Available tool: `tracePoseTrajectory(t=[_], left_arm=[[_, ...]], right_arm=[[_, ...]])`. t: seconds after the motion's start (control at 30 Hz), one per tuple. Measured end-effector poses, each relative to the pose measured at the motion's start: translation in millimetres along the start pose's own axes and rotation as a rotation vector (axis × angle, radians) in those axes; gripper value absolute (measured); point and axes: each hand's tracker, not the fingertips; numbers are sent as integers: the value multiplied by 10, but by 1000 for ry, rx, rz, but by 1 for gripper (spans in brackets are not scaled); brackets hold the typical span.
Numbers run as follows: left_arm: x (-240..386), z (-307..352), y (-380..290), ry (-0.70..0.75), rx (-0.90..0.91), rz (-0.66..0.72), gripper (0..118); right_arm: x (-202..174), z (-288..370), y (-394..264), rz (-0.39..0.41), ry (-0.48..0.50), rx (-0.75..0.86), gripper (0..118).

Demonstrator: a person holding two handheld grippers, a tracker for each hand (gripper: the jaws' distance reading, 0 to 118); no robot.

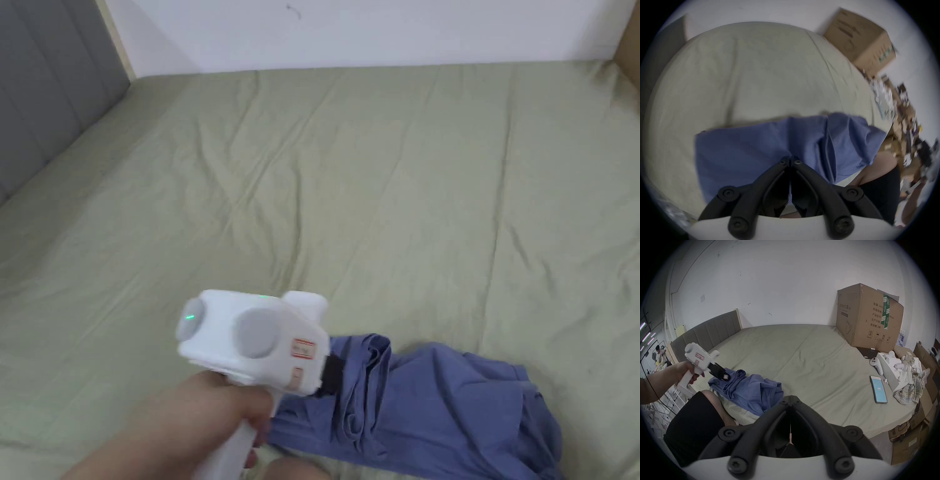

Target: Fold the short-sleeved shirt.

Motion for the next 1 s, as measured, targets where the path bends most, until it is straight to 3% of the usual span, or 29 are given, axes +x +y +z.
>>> tracePoseTrajectory(t=[0.07,0.17,0.27,0.37,0.4,0.47,0.5,0.53,0.6,0.7,0.77,0.8,0.83,0.87,1.0], left_arm=[[203,-145,114,38,-106,-94,2],[336,-203,213,-126,-164,-95,2],[217,74,228,-297,-48,-45,2],[-233,474,96,-453,93,88,5],[-444,568,32,-448,122,115,28],[-902,689,-117,-395,183,194,93],[-1115,668,-178,-325,171,211,111],[-1356,623,-291,-241,154,293,111],[-1779,536,-463,-214,137,420,110],[-2032,343,-683,-354,147,637,110],[-1964,214,-692,-405,120,597,103],[-1830,227,-667,-397,112,547,75],[-1666,199,-618,-357,109,485,38],[-1512,141,-571,-302,72,424,14],[-1428,125,-413,-254,61,354,13]], right_arm=[[65,-6,-71,3,2,-1,0],[60,6,-81,11,5,4,0],[56,14,-86,19,6,7,0],[83,11,-102,16,4,-5,0],[93,8,-110,16,3,-7,0],[83,-15,-110,19,1,-15,0],[86,-30,-111,18,3,-19,0],[87,-50,-113,19,9,-22,0],[38,-86,-94,20,21,-24,0],[-23,-118,-61,32,45,-26,0],[-42,-122,-50,46,46,-26,0],[-40,-121,-46,48,44,-26,0],[-60,-121,-27,48,42,-25,0],[-57,-120,-22,43,40,-25,0],[-59,-111,-6,35,30,-27,0]])
